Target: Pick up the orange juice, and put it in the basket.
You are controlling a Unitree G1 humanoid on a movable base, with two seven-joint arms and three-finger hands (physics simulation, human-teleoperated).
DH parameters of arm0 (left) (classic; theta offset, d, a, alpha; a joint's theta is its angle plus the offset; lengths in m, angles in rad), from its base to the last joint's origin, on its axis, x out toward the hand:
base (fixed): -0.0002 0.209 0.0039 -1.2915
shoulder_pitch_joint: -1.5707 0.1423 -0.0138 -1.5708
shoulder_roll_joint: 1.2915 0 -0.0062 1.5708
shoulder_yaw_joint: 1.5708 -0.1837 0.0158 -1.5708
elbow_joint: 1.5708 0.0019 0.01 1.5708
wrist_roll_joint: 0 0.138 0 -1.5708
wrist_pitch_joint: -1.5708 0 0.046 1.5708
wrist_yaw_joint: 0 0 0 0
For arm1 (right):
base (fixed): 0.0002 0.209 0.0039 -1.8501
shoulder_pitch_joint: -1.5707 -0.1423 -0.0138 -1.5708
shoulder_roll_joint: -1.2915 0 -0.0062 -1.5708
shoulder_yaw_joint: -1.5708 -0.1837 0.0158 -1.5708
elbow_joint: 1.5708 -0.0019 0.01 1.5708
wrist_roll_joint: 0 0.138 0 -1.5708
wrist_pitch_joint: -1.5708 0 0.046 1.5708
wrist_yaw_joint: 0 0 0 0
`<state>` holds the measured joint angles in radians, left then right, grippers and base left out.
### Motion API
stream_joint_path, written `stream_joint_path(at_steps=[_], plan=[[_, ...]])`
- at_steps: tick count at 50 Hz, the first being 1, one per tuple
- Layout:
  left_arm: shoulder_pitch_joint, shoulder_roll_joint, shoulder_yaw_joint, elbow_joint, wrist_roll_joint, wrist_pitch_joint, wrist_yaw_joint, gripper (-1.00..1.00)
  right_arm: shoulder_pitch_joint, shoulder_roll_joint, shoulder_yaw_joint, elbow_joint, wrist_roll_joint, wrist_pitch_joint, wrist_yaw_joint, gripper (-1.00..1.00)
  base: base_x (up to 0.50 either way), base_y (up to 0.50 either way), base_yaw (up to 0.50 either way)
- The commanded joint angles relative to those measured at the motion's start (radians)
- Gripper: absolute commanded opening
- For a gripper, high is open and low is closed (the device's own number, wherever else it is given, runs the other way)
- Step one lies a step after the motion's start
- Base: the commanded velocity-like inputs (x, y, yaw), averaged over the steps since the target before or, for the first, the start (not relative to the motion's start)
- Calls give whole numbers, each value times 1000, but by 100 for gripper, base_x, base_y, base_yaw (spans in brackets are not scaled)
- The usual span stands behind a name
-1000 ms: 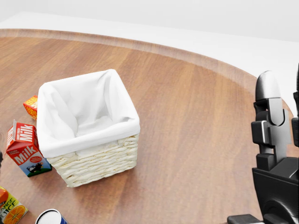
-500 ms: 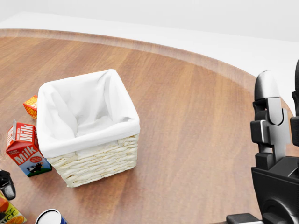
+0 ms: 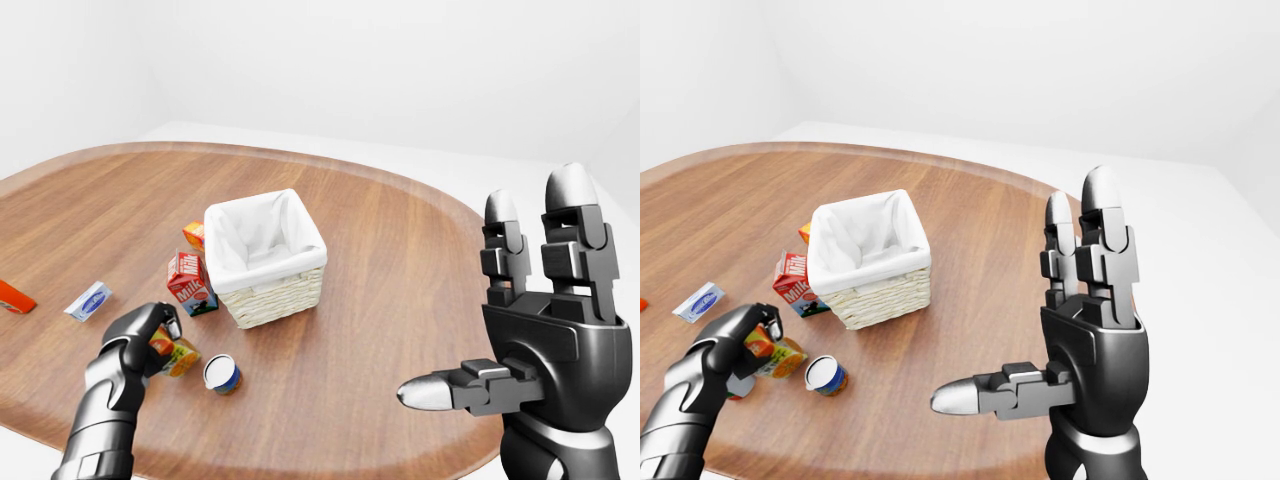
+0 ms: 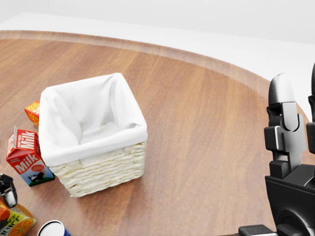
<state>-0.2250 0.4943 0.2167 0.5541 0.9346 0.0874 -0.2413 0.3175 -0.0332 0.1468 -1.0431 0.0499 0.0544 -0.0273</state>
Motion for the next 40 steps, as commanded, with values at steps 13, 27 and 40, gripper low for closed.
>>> stream_joint_path(at_steps=[13,27,40], plan=[[142,-54,225,-683,109,0,-327,-100,8,-3,4,-4,-1,-8,-3,100,0,0,0],[187,-77,293,-775,150,0,-400,-100,9,-6,3,-4,1,-10,-3,100,0,0,0],[212,-90,348,-864,145,0,-436,-100,11,-9,5,-4,2,-15,-6,100,0,0,0]])
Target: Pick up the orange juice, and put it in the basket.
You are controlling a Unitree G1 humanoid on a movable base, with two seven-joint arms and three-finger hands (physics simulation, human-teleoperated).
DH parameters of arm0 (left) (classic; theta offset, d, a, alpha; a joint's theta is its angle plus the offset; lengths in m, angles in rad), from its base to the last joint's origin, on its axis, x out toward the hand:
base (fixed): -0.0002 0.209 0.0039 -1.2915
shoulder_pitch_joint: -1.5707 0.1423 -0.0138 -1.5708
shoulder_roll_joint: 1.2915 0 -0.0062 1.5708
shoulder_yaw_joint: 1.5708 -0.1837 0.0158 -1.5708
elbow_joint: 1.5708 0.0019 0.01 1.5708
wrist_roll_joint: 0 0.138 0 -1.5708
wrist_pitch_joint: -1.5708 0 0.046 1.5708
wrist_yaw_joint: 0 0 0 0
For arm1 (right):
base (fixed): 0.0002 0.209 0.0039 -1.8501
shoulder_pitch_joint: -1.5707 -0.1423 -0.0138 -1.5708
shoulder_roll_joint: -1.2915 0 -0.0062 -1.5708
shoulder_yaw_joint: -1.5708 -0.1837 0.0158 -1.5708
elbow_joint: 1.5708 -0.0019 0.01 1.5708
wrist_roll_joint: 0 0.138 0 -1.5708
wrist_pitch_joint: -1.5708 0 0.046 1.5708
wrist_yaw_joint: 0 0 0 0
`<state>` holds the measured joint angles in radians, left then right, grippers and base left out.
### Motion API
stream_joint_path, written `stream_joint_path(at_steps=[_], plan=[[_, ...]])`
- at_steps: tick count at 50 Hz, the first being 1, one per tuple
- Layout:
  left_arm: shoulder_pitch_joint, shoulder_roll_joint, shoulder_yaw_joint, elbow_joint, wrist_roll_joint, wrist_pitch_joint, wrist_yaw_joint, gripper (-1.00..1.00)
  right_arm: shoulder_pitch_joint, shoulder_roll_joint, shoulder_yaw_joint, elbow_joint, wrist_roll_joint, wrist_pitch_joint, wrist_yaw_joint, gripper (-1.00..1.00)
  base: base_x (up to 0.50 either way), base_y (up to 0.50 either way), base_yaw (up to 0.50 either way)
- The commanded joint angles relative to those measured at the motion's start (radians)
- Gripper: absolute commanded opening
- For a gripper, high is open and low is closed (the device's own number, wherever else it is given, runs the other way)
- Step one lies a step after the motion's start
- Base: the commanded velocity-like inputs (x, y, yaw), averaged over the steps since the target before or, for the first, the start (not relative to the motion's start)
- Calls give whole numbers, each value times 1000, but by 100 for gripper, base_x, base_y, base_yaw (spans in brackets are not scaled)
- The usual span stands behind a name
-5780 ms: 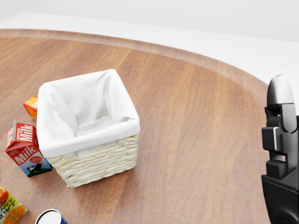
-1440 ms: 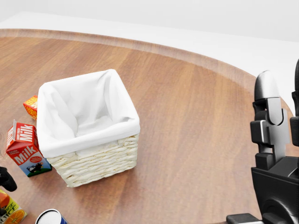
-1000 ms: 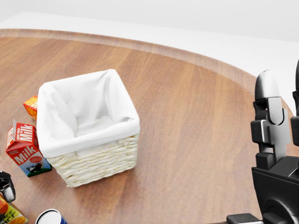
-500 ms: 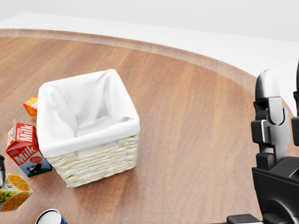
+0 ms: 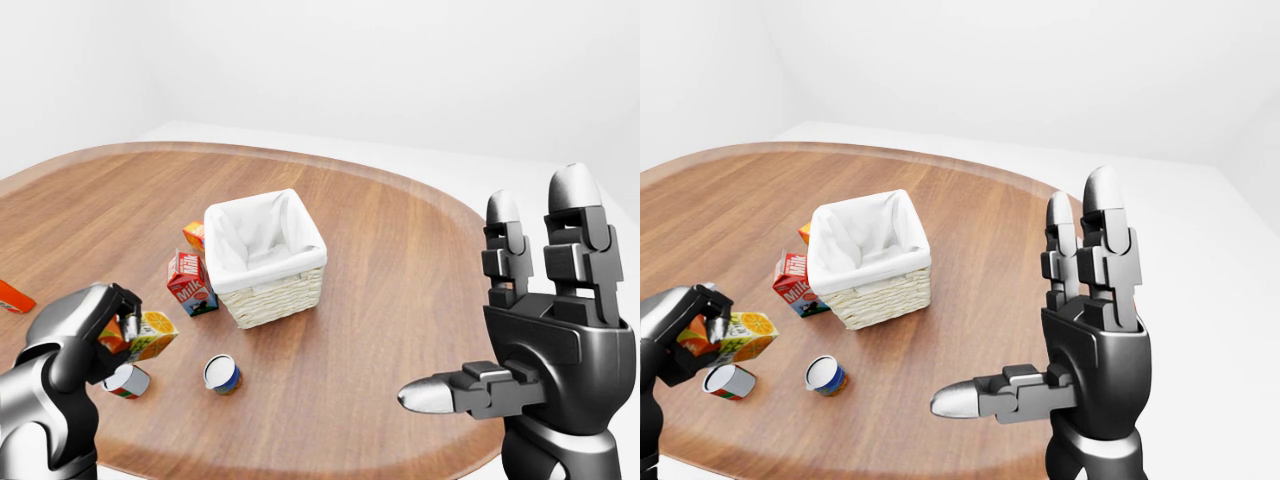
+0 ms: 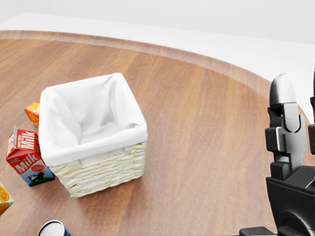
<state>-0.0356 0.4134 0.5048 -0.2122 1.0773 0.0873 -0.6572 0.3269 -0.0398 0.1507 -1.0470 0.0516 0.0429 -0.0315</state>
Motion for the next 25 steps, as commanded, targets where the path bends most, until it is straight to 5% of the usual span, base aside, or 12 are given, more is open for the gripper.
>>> stream_joint_path(at_steps=[1,13,25], plan=[[26,-11,66,-109,-2,0,-21,-100,2,-3,0,0,1,-4,-2,100,0,0,0],[56,-36,208,-325,-67,0,-41,-100,2,-7,6,0,-3,-5,-7,100,0,0,0],[35,-5,270,-433,-116,0,-41,-100,-1,-5,6,0,-3,-1,-6,100,0,0,0]])
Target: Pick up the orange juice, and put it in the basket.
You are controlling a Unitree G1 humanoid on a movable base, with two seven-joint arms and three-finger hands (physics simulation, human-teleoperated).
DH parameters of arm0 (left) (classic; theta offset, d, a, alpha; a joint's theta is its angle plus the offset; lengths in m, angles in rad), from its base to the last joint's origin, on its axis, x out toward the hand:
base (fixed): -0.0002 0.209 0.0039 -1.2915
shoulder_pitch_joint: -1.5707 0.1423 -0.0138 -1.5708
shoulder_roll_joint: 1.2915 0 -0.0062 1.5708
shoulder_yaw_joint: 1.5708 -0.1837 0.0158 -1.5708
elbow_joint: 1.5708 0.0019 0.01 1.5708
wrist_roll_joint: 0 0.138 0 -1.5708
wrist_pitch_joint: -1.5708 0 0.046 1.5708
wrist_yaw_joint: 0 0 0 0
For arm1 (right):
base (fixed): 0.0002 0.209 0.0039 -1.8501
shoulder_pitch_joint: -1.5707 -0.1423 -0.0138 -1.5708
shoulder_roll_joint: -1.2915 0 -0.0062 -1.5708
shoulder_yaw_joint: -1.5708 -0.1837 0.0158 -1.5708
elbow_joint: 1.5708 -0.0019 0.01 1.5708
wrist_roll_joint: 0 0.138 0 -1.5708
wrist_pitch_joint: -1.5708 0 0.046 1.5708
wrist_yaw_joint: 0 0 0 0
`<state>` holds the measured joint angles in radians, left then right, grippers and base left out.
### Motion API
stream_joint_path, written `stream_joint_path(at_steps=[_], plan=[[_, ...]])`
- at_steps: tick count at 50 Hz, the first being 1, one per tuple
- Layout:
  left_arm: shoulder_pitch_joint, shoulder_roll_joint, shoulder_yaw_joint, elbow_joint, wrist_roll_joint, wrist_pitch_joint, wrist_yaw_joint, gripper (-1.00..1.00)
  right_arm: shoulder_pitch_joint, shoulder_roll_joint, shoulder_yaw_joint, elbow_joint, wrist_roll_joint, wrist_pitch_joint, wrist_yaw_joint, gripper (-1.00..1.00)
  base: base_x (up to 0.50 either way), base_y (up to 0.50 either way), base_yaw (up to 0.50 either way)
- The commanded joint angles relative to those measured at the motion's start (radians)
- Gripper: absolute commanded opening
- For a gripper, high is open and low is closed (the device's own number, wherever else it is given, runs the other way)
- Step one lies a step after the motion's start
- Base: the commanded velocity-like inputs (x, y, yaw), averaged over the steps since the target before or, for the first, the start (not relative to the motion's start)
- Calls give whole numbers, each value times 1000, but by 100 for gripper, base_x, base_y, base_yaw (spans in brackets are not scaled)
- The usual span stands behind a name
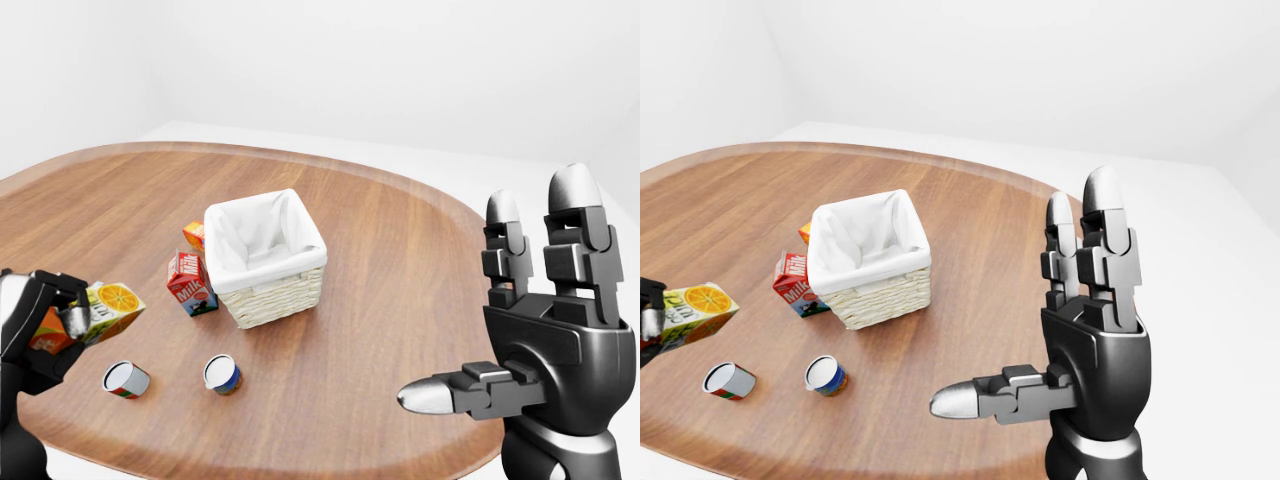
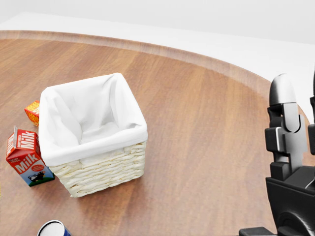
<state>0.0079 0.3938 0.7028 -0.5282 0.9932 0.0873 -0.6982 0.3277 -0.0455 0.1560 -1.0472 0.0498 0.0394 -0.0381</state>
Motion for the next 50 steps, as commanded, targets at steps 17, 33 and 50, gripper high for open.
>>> stream_joint_path(at_steps=[17,33,50], plan=[[-190,139,-35,-120,-141,0,104,-100,2,0,2,0,-1,-1,0,100,0,0,0],[-429,129,-321,-58,-99,0,107,-100,11,-2,-4,0,4,-14,-1,100,0,0,0],[-582,24,-501,129,30,0,101,-100,13,6,-13,0,10,-14,10,100,0,0,0]])
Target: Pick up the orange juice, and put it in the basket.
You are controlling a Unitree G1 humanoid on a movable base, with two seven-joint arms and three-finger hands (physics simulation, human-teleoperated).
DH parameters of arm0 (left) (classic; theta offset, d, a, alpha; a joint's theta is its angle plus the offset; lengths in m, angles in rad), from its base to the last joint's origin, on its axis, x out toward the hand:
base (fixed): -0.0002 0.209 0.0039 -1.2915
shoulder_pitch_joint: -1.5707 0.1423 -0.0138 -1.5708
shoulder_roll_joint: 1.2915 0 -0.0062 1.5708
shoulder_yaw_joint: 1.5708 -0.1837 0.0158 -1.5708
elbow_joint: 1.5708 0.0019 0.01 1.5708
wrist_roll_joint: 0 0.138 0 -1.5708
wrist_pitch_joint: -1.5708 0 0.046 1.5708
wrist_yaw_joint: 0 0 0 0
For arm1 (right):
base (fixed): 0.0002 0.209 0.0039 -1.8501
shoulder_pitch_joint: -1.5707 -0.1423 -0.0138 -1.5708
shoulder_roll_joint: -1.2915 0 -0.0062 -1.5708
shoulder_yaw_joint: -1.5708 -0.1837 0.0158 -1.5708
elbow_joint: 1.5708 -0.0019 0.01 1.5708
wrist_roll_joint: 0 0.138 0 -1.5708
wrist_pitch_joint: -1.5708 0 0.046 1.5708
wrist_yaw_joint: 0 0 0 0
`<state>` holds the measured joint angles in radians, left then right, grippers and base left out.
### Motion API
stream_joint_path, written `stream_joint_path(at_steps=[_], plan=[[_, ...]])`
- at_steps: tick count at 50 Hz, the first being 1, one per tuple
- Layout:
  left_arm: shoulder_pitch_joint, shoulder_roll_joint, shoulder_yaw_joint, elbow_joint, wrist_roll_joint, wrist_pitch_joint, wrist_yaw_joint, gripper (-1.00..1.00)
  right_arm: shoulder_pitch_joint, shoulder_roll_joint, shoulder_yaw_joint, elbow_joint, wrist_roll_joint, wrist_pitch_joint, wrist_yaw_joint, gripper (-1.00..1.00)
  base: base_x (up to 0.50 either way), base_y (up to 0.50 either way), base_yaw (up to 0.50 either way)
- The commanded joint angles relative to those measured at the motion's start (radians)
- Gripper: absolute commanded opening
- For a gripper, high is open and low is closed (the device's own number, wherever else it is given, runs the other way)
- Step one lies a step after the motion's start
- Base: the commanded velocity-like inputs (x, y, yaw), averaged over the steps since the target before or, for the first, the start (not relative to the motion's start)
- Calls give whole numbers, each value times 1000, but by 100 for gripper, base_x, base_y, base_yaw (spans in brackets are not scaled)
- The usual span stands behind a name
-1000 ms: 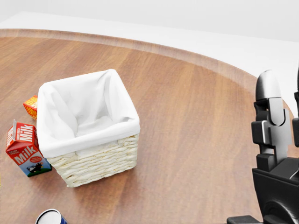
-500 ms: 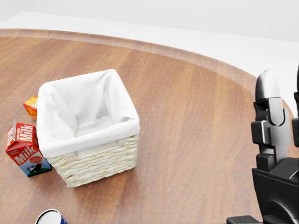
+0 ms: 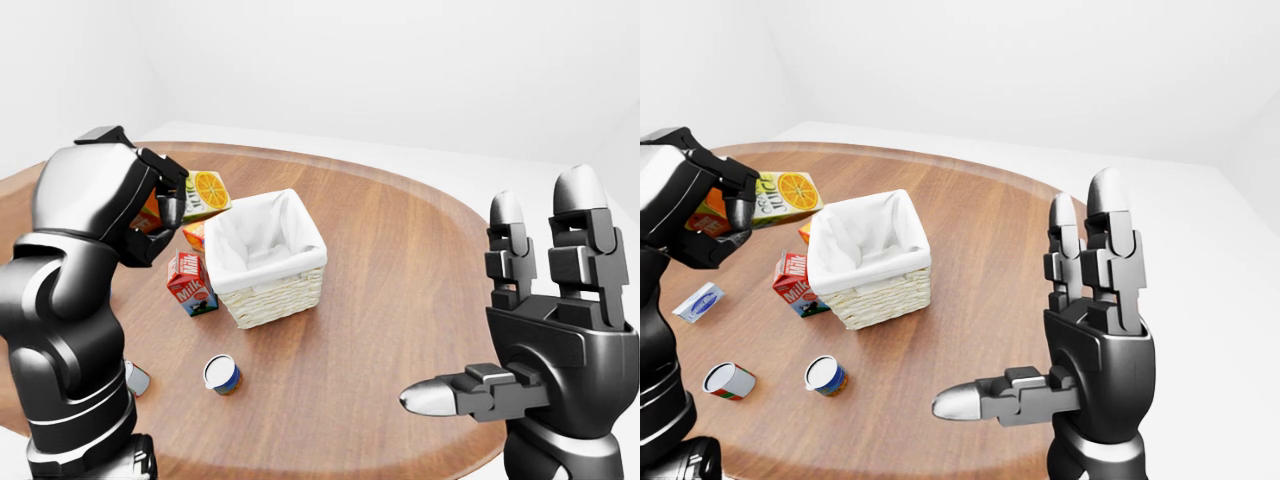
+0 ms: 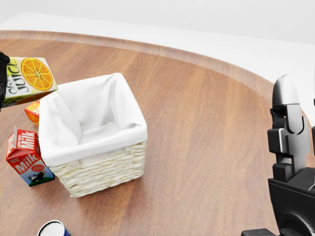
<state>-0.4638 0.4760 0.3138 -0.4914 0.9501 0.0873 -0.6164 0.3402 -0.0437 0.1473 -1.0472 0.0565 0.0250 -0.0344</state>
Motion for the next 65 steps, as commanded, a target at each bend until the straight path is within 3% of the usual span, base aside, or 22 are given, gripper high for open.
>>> stream_joint_path(at_steps=[1,7,15,18,21,22,29,38,44,50,51,57,61,64,65], plan=[[-114,-63,-112,95,77,0,17,-100,1,4,-5,0,3,1,6,100,0,0,0],[-186,-83,-139,143,111,0,0,-100,23,10,-21,0,18,-23,18,100,0,0,0],[-283,-89,-177,283,132,0,16,-100,21,13,-21,3,18,-24,20,100,0,0,0],[-379,-76,-196,377,156,0,9,-100,23,13,-23,2,20,-24,20,100,0,0,0],[-383,-79,-193,382,160,0,7,-100,24,13,-24,2,20,-24,21,100,0,0,0],[-477,-62,-218,447,176,0,-35,-100,26,14,-27,6,23,-30,21,100,0,0,0],[-647,-77,-255,628,204,0,-82,-100,33,15,-30,6,27,-38,24,100,0,0,0],[-730,-78,-272,742,278,0,-82,-100,27,16,-30,14,26,-38,25,100,0,0,0],[-794,-95,-273,819,256,-38,-82,-100,28,17,-31,15,27,-40,26,100,0,0,0],[-825,-100,-284,907,298,-67,-82,-100,24,17,-30,16,26,-37,25,100,0,0,0],[-828,-102,-287,918,304,-64,-82,-100,25,16,-30,16,26,-36,25,100,0,0,0],[-849,-112,-299,957,311,-110,-82,-100,27,17,-32,16,27,-39,25,100,0,0,0],[-858,-117,-301,962,310,-121,-82,-100,30,17,-34,16,30,-42,26,100,0,0,0],[-852,-111,-308,964,342,-149,-82,-100,31,18,-35,17,31,-44,27,100,0,0,0],[-855,-118,-302,965,338,-148,-82,-100,31,18,-35,17,30,-44,27,100,0,0,0]])
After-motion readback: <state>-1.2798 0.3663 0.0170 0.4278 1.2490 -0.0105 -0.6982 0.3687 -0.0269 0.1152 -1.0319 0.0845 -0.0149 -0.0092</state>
